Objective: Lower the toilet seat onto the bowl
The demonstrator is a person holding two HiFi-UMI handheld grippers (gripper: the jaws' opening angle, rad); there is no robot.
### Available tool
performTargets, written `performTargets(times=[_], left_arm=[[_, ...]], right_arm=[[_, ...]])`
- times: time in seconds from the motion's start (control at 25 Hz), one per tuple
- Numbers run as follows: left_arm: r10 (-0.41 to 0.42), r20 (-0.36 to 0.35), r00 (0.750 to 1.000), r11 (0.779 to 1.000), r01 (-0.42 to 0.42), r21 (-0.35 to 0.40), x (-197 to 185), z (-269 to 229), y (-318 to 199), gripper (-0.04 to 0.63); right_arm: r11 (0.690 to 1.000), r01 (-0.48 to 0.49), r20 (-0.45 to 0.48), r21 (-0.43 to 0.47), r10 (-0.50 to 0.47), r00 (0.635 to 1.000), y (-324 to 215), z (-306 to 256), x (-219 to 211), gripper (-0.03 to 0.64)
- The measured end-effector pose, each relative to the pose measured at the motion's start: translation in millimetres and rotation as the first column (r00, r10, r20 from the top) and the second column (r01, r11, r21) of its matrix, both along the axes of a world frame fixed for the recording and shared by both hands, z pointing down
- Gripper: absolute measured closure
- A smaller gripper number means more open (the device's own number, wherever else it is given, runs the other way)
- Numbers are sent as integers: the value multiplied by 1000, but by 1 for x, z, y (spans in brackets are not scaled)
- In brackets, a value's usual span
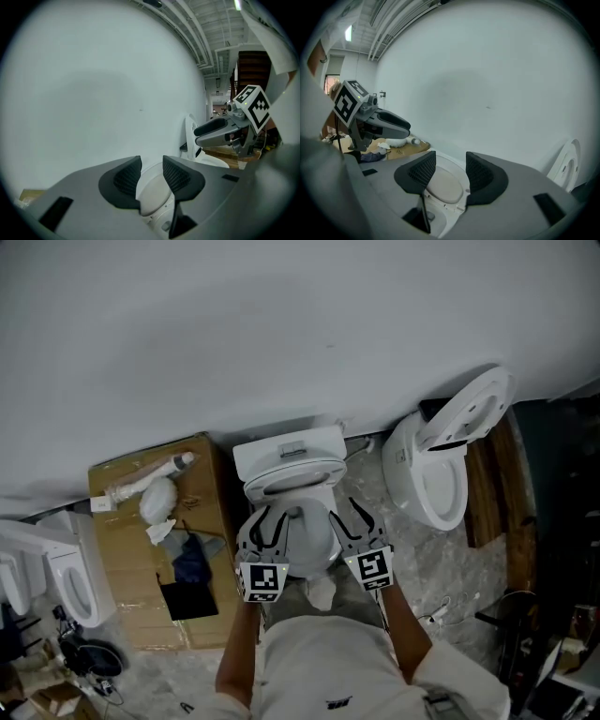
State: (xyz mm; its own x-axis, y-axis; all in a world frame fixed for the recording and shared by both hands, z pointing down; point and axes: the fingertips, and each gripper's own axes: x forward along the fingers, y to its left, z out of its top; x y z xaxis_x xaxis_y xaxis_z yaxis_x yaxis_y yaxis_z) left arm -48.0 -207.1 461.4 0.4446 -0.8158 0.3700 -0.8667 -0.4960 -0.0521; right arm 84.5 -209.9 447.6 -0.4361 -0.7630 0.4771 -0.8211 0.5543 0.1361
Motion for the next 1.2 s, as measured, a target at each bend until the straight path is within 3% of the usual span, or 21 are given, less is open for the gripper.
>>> performTargets(times=[0.84, 1.2], left_arm=[[-147, 75, 986, 987, 151, -53, 14, 72, -50, 426], [-148, 105, 984, 986, 155, -68, 22, 100, -71, 416]], right_arm=[[980, 186, -58, -68, -190, 980, -62, 79, 13, 413], [971, 232, -73, -62, -236, 969, -85, 111, 7, 413]])
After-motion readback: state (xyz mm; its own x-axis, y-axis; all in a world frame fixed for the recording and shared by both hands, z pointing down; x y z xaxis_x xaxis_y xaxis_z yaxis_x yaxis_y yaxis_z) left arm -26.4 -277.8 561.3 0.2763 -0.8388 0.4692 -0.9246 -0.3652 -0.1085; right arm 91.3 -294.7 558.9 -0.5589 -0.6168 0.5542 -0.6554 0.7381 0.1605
